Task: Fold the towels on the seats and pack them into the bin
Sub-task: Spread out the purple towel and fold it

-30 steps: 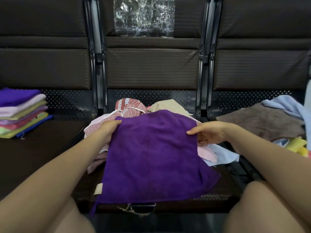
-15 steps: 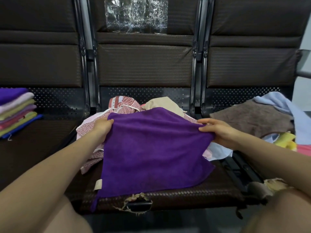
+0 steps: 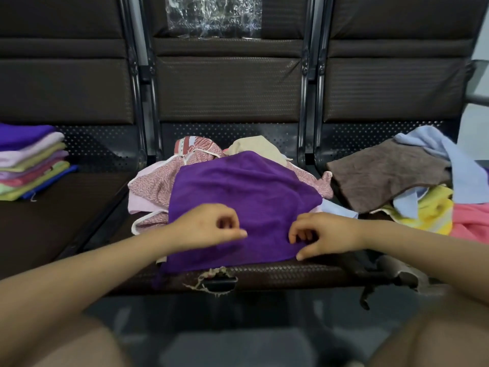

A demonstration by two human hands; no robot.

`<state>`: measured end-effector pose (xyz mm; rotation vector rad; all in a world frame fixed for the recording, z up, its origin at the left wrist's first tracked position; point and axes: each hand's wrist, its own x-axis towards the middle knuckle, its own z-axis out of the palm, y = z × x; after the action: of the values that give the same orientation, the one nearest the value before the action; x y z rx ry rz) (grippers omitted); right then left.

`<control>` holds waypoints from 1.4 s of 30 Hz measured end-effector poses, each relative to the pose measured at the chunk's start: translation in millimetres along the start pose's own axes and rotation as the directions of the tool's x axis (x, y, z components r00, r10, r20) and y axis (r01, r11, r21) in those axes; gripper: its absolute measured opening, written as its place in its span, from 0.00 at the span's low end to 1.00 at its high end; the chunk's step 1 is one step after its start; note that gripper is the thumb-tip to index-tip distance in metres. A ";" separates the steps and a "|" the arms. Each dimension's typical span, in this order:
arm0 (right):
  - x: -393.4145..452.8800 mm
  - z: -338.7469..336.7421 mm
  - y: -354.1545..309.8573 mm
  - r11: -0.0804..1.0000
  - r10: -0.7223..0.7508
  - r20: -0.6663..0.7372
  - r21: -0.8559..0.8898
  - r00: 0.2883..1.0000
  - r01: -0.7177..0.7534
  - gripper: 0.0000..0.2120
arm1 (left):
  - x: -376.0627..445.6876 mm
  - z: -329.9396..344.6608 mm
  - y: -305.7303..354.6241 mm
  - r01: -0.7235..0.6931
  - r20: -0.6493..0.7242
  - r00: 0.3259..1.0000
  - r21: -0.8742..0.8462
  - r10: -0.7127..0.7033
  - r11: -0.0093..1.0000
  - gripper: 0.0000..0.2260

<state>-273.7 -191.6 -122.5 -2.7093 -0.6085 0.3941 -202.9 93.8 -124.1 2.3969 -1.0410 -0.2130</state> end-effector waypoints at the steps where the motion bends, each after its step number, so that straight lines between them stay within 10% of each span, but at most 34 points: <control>1: 1.5 4.7 0.0 0.995 -0.059 -0.057 -0.078 0.997 0.055 0.11 | -9.7 5.7 3.3 -0.014 0.064 0.998 0.050 0.011 0.999 0.13; 7: 3.4 3.4 -13.6 0.988 0.049 -0.201 0.150 0.978 -0.019 0.08 | -40.0 18.5 4.9 -0.155 0.071 0.987 0.253 0.142 0.955 0.19; 11: -7.0 -17.6 -28.0 0.800 0.212 -0.008 0.576 0.977 -0.169 0.08 | -46.6 16.8 -1.9 -0.106 -0.043 0.992 0.262 0.121 0.959 0.11; 14: -18.6 -27.8 -31.5 0.809 0.155 0.044 0.568 0.987 -0.152 0.09 | -50.7 8.1 -14.4 -0.048 -0.119 0.989 0.277 0.084 0.960 0.19; 20: -32.7 -30.2 -8.0 0.870 0.241 0.077 0.426 0.967 -0.251 0.16 | -69.7 -18.4 -33.0 0.081 -0.140 0.987 -0.001 -0.081 0.997 0.06; 29: -48.0 -38.5 14.5 0.505 0.252 0.078 0.840 0.965 -0.199 0.37 | -85.3 -31.9 -31.3 0.154 -0.137 0.965 -0.385 -0.222 0.910 0.09; 34: -33.3 -44.2 19.0 0.472 0.291 0.096 0.851 0.952 -0.231 0.40 | -72.1 -45.8 -41.8 0.305 -0.073 0.929 -0.402 -0.362 0.863 0.09; 39: 4.5 -56.8 14.2 0.534 0.467 -0.138 0.831 0.873 -0.155 0.04 | -38.3 -61.5 -55.2 0.367 -0.183 0.884 -0.301 -0.431 0.880 0.12; 42: 34.3 -60.2 19.6 0.671 0.543 -0.284 0.713 0.790 -0.204 0.04 | -14.3 -65.9 -66.1 0.424 -0.265 0.842 -0.214 -0.470 0.880 0.15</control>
<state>-216.6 -208.4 -82.0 -2.0802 0.2477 -0.0036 -148.5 167.9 -102.6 2.4015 -0.2969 -0.0646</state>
